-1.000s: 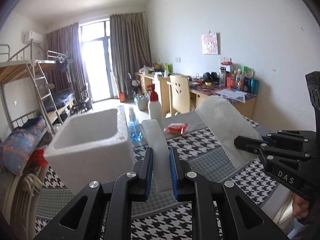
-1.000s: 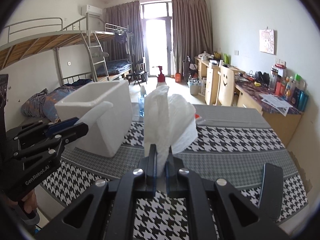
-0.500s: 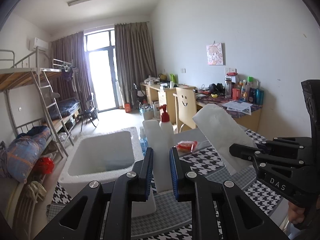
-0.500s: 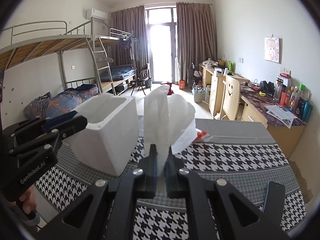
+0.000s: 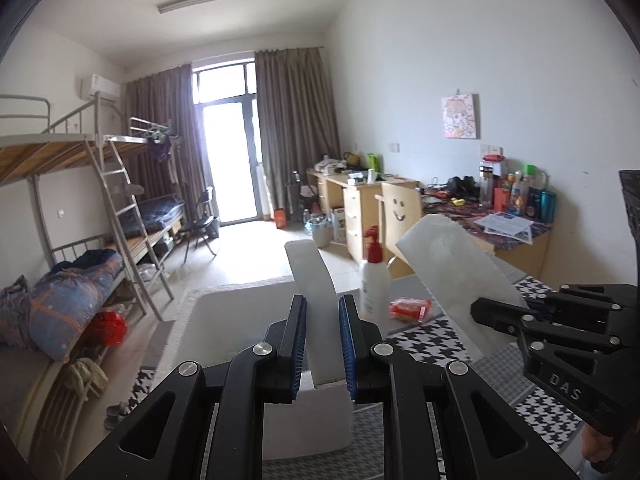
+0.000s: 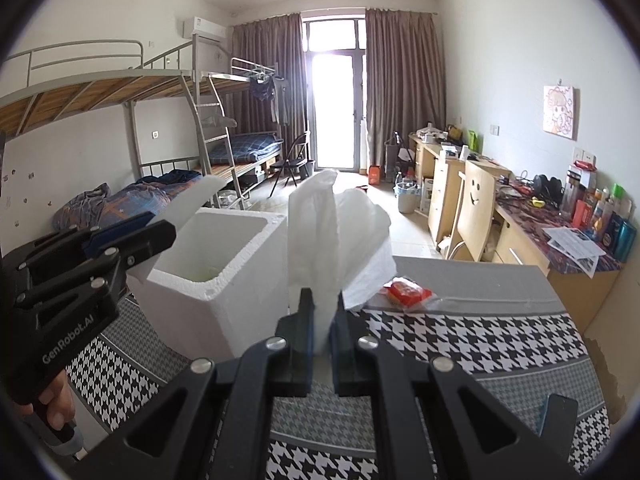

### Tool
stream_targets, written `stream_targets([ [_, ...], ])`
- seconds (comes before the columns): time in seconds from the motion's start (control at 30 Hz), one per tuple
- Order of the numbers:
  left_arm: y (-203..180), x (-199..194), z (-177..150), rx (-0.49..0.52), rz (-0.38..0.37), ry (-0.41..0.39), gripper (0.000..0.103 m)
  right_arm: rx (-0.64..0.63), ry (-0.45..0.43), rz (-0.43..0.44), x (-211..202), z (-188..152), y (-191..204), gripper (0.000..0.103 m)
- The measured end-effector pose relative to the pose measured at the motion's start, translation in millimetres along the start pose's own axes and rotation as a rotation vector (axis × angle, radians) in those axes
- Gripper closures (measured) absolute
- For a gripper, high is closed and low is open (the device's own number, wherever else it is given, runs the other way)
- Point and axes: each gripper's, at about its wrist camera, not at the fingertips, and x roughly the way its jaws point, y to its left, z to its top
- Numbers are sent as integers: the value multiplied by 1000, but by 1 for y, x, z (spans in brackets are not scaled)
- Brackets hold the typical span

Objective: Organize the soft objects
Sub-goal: 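Carry the white strip and tissue with both grippers over the white foam box, then open the left gripper to drop the white strip into the foam box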

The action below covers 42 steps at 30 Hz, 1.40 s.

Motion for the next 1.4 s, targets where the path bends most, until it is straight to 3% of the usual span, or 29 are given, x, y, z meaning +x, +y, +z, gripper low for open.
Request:
stream_targets([
  [0.53, 45, 35, 3, -68, 124, 55, 85, -63, 11, 39, 38, 26, 33, 94],
  [0.93, 65, 65, -3, -106, 115, 132, 81, -102, 34, 64, 52, 32, 52, 94],
  [1.03, 71, 68, -7, -118, 116, 144, 57, -108, 41, 62, 57, 34, 53, 94],
  [1.1, 77, 65, -8, -129, 136, 134, 24, -109, 47, 62, 60, 34, 54, 94],
  [1.13, 79, 61, -9, -134, 136, 120, 17, -112, 48, 63, 61, 34, 55, 94],
  [1.4, 94, 44, -9, -165, 188, 75, 3, -121, 58, 71, 71, 39, 60, 93],
])
